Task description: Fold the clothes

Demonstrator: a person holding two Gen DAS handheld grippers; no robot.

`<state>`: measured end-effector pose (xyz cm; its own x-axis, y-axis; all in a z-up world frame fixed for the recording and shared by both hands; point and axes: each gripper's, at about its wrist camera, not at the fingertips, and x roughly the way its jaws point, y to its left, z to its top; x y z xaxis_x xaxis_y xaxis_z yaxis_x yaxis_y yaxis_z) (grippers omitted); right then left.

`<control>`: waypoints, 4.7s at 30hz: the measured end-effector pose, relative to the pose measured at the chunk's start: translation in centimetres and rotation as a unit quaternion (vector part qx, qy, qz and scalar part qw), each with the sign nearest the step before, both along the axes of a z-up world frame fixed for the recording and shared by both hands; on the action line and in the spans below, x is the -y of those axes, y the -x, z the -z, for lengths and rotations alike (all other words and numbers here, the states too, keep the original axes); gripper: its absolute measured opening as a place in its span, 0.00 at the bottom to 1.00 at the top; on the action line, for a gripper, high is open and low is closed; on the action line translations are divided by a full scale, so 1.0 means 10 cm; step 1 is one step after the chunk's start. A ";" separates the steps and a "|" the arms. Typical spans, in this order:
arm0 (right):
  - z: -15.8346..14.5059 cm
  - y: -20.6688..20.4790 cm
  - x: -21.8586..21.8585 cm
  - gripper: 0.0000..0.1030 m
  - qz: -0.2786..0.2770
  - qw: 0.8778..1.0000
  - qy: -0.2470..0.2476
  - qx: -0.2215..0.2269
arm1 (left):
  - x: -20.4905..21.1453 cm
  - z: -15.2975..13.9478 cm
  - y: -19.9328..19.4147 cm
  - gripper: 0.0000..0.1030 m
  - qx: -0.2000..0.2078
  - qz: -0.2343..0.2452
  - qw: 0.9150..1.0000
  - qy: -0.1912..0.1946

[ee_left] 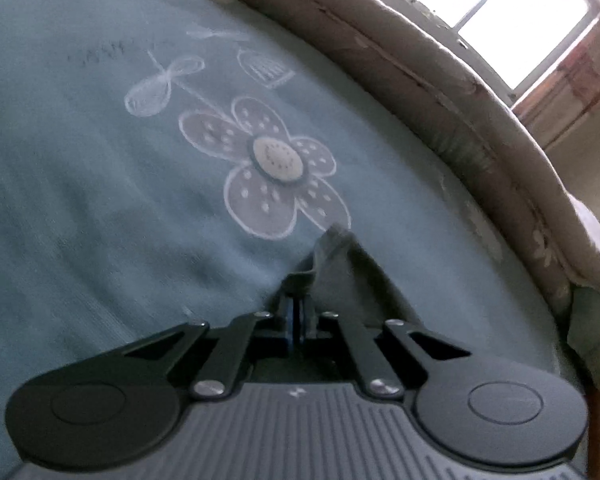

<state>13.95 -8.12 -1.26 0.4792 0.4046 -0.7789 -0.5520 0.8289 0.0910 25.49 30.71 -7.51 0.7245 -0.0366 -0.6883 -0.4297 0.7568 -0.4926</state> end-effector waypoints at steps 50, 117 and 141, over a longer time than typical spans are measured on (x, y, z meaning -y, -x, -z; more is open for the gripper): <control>-0.03 -0.74 1.17 0.21 -0.014 0.994 0.101 0.050 | 1.93 -0.48 0.38 0.27 -0.002 0.305 0.946 -0.108; 0.63 -2.02 3.06 0.38 0.106 0.994 0.029 -0.010 | 3.45 -0.49 1.34 0.44 -0.078 0.339 0.931 -0.111; 0.08 0.07 2.74 0.64 0.227 0.974 0.009 -0.021 | 2.70 -0.38 1.71 0.56 -0.024 0.454 0.882 -0.124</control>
<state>13.27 -35.53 -2.03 0.5726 0.1454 -0.8069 -0.1244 0.9882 0.0897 8.35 3.67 -3.67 0.4435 -0.4308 -0.7859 0.3931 0.8815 -0.2614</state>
